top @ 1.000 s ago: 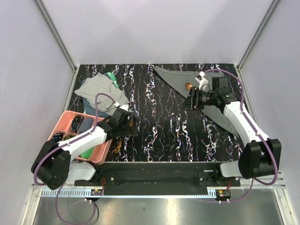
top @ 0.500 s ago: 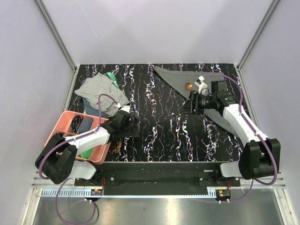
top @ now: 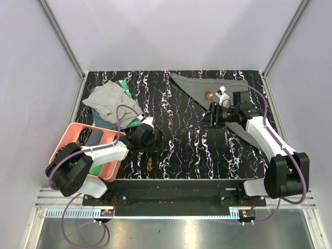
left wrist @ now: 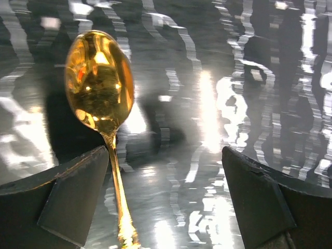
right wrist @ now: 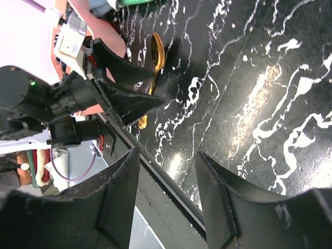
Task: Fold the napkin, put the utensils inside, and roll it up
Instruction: Grab a utensil with the right arm
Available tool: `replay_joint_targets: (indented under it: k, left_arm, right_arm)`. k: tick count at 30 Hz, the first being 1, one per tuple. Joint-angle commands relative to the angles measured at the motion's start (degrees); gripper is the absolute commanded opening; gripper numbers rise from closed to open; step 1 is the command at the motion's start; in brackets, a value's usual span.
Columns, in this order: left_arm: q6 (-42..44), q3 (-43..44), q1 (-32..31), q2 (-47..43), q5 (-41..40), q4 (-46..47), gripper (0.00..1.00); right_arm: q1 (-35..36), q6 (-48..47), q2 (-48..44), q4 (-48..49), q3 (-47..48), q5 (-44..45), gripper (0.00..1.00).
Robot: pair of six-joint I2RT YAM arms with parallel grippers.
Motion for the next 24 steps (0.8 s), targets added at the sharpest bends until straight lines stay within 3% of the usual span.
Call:
replay_joint_targets:
  k: [1, 9, 14, 19, 23, 24]
  left_arm:
    - [-5.6, 2.1, -3.0, 4.2, 5.9, 2.0, 0.99]
    - [-8.4, 10.9, -8.4, 14.1, 11.8, 9.0, 0.99]
    - [-7.6, 13.9, -8.8, 13.7, 12.6, 9.6, 0.99]
    - [-3.2, 12.7, -5.3, 4.4, 12.6, 3.2, 0.99]
    - [-1.7, 5.2, 4.1, -12.6, 25.0, 0.9, 0.99]
    - [0.0, 4.3, 6.1, -16.0, 26.4, -1.5, 0.99]
  right_arm:
    - [-0.1, 0.8, -1.6, 1.9, -2.3, 1.1, 0.56]
    - [-0.1, 1.6, -4.6, 1.9, -5.9, 2.9, 0.56]
    - [-0.1, 2.1, -5.9, 1.7, -6.8, 5.1, 0.56]
    - [0.0, 1.3, -5.7, 1.5, -6.3, 7.2, 0.56]
    - [3.2, 0.9, -3.4, 1.2, -4.9, 10.4, 0.53]
    - [6.7, 0.9, -2.9, 1.3, -4.1, 13.5, 0.53]
